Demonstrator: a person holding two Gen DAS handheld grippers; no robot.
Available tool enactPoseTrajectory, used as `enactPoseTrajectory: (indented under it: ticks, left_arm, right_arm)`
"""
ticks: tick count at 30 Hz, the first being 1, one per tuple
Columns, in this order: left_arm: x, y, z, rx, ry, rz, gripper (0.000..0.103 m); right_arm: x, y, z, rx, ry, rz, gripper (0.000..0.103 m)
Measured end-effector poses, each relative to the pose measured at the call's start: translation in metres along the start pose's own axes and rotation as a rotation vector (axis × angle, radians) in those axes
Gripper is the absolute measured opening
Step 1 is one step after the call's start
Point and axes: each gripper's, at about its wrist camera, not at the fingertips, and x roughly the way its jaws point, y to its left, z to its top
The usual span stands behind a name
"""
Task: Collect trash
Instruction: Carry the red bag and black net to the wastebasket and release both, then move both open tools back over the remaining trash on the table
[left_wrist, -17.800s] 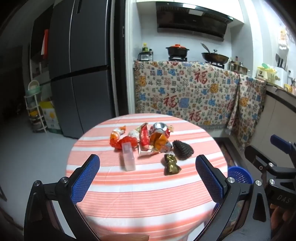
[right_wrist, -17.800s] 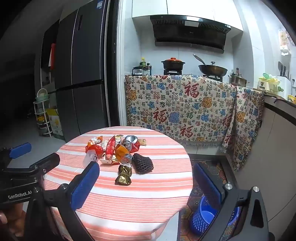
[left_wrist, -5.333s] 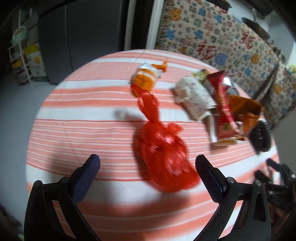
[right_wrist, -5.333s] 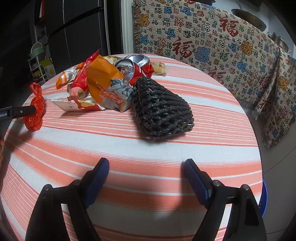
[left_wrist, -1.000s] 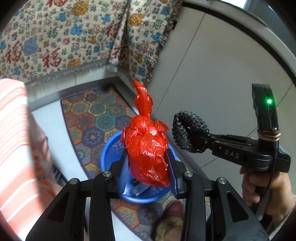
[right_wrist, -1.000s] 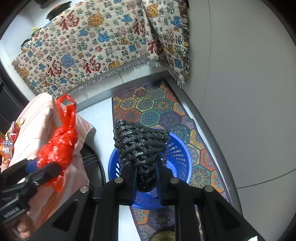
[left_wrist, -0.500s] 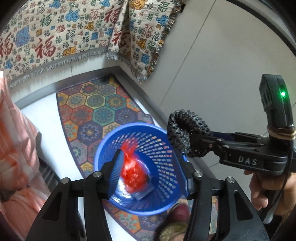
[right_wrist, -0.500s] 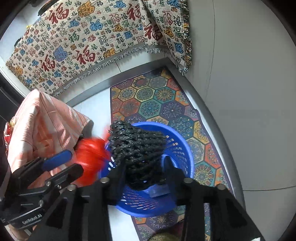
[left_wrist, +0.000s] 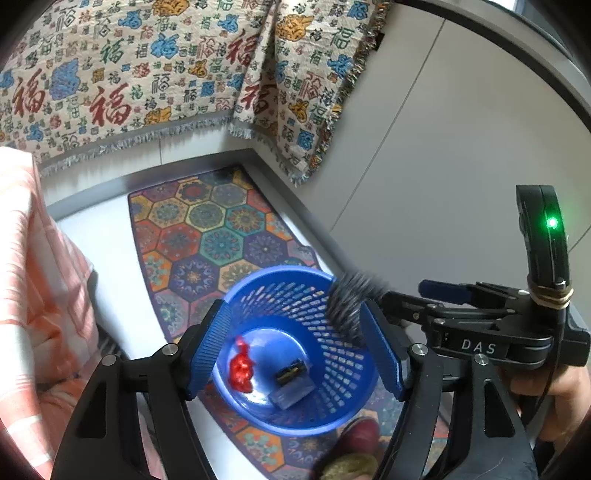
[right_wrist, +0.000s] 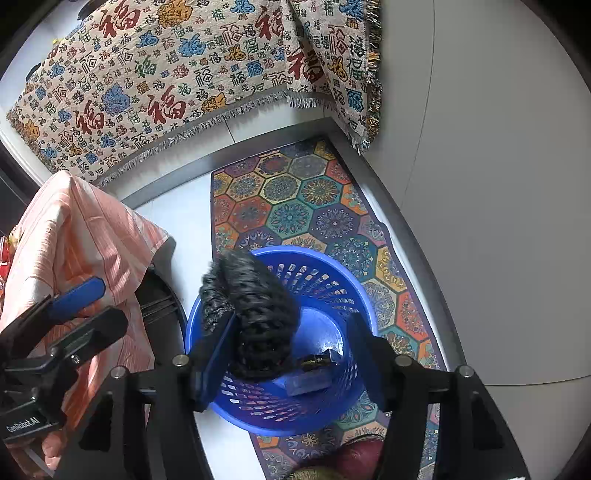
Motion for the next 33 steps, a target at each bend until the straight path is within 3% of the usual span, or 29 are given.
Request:
enactPoseTrajectory:
  ticks: [9,15,17,22,26,30,33]
  left_arm:
    - [-0.016,0.007,-0.002,-0.018,-0.002,0.008,0.074]
    - [-0.098,0.012,-0.011,-0.036,-0.067,0.005,0.075]
    - [-0.142,0.024,-0.022,-0.045,-0.081,0.027,0.082]
    - [-0.234,0.080,-0.077,-0.077,-0.096,0.233,0.092]
    - [-0.289,0.165,-0.131,-0.169,-0.082,0.444,0.092]
    - [-0.322,0.270,-0.172,-0.259,-0.069,0.612,0.095]
    - [-0.324,0.336,-0.188,-0.325,-0.042,0.668,0.095]
  right_arm:
    - [-0.009,-0.003,0.003,0.020,-0.033,-0.015,0.069]
    - [-0.041,0.029,-0.001,-0.039,-0.140,-0.029,0.069]
    - [-0.061,0.056,-0.007,-0.093,-0.196,-0.021,0.069]
    - [-0.108,0.151,-0.035,-0.236,-0.277,0.072,0.070]
    - [-0.129,0.263,-0.069,-0.316,-0.245,0.183,0.084]
    - [-0.102,0.356,-0.095,-0.310,-0.094,0.225,0.084]
    - [-0.069,0.411,-0.098,-0.327,-0.070,0.148,0.084]
